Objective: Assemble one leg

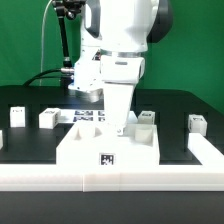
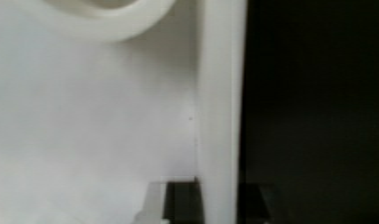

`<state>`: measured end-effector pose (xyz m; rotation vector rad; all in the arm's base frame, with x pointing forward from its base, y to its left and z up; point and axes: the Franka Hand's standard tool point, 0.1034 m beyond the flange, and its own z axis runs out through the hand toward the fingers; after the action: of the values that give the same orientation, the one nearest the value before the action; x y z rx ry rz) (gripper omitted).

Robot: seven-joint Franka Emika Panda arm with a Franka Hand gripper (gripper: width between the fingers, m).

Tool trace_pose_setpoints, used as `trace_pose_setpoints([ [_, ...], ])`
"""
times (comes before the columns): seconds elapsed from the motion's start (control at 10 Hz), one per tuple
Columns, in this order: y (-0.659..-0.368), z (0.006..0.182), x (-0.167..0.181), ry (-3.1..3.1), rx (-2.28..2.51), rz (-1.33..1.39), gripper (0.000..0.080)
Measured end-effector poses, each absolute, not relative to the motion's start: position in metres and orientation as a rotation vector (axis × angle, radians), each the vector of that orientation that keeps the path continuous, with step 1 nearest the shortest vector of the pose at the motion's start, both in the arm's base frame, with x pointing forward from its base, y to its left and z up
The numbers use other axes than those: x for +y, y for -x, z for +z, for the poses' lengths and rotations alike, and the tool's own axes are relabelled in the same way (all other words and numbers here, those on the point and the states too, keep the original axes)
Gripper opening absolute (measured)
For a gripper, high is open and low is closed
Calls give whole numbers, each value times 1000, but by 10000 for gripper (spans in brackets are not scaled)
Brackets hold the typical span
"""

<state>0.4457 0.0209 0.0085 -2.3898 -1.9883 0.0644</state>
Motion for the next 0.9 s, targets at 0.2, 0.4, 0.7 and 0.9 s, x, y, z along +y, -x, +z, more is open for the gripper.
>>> trace_pose_setpoints([
  [0.2,-446,9,21,2391,-1989,62,59],
  [0.4,-449,9,19,2328,-2065,60,60],
  [0.7,-469,9,23,2110,-2320,68,60],
  [0.9,-471,9,24,2100,-2333,66,60],
])
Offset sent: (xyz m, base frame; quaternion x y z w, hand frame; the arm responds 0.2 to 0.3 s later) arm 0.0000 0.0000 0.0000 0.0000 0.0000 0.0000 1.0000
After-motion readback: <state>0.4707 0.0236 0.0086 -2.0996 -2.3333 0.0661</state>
